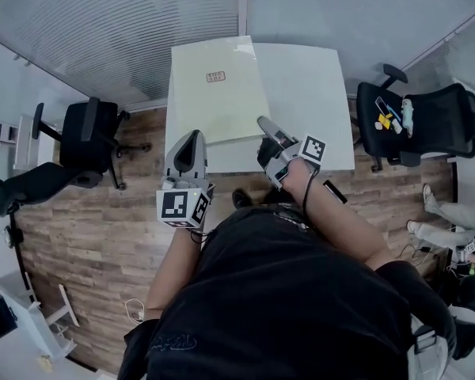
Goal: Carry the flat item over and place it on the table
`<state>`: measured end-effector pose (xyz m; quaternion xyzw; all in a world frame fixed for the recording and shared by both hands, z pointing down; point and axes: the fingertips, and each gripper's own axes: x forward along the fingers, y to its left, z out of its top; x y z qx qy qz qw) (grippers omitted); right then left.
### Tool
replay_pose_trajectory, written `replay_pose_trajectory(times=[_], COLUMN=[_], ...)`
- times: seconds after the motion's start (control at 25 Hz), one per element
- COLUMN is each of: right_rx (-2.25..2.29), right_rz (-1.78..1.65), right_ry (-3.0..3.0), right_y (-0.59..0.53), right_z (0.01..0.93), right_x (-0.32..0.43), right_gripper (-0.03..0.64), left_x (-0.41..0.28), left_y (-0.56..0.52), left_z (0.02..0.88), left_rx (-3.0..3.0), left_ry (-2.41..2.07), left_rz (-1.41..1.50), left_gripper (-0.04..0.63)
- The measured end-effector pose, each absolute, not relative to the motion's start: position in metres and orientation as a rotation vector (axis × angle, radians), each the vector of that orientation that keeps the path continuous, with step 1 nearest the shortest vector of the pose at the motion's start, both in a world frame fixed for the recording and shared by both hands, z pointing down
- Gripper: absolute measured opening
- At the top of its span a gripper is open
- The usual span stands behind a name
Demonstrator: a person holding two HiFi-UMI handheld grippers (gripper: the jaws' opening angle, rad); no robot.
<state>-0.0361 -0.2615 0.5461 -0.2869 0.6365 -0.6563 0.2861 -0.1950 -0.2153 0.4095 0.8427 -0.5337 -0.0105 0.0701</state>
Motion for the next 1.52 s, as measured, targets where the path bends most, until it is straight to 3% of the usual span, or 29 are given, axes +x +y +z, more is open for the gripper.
replay_pose_trajectory(times=[0.4, 1.52], right_rx=[-0.782, -0.906], right_rz=[-1.772, -1.920], right_ry=[1.710, 1.633], right_y=[-0.273, -0.302], right_z=[0.563, 0.649], right_x=[-0.048, -0.018], right_gripper=[0.291, 0.291], left_x=[-0.223, -0.192], left_y=[-0.217, -0.258], left_z=[0.422, 0.456], left_rx=[2.469, 2.458], left_ry=[-1.622, -1.563], left_rz=[-0.020, 0.136], left_gripper=[0.014, 0.014])
